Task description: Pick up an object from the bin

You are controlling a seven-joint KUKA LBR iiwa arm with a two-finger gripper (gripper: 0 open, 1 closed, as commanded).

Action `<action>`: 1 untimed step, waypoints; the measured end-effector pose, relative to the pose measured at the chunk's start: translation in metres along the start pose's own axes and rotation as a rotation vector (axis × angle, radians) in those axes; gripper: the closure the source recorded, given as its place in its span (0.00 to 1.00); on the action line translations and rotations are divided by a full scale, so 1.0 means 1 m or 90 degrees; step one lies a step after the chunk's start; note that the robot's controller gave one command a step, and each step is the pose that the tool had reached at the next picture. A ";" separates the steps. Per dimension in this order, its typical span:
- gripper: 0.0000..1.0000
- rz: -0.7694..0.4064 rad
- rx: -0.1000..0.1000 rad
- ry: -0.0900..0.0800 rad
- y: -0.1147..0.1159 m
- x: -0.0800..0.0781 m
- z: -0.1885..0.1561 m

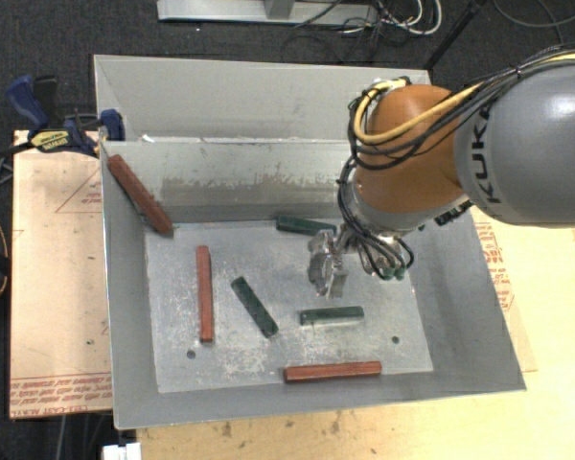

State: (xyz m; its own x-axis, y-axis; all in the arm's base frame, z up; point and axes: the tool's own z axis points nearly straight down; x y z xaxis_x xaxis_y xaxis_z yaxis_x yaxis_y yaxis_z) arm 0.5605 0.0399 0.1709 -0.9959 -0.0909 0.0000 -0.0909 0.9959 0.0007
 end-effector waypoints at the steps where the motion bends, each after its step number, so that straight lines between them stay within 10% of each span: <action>1: 0.00 -0.041 0.000 -0.002 -0.026 -0.052 -0.014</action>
Offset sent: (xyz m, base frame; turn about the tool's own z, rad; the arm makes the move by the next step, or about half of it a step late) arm 0.0000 0.0000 0.0000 0.0000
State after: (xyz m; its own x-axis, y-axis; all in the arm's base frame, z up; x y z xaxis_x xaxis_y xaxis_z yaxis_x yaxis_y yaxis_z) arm 0.6145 0.0184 0.1852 -0.9879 -0.1548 -0.0037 -0.1548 0.9880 0.0005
